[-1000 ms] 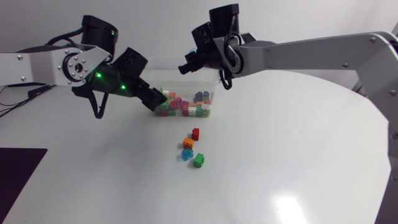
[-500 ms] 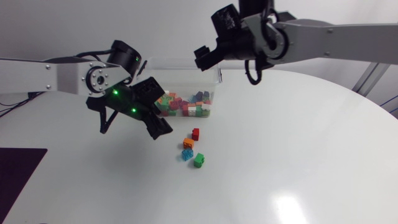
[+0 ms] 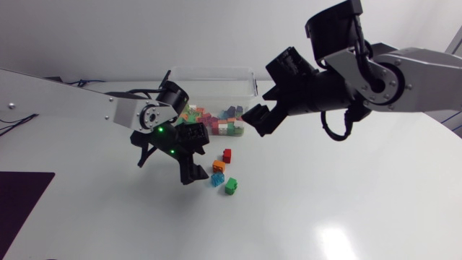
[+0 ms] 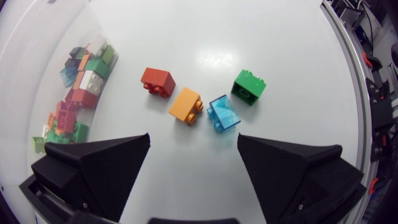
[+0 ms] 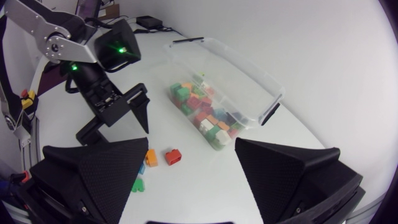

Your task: Place the duplo bricks in the container

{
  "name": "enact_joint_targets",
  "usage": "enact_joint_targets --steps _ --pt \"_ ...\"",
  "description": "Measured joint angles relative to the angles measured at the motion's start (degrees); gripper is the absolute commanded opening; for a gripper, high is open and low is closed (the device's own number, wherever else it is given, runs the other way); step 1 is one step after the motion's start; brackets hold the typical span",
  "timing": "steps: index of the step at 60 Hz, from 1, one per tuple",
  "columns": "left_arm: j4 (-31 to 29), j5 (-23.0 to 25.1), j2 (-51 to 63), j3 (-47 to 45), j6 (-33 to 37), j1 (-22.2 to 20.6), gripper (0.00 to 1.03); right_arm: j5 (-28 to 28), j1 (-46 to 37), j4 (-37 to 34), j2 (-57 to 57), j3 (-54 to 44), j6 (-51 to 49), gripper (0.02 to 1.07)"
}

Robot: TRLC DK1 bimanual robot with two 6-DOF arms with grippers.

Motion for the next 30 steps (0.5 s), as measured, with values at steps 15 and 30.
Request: enact_joint_targets --steps 15,30 --pt "4.31 2.73 5.18 2.47 5.84 1.20 0.96 -1.22 0.02 -0.11 -1.20 -6.27 -1.01 1.03" --pt "4.74 6.08 8.35 4.68 11.32 1.46 0.89 -1.77 0.15 0.15 1.03 -7.58 -1.40 1.03"
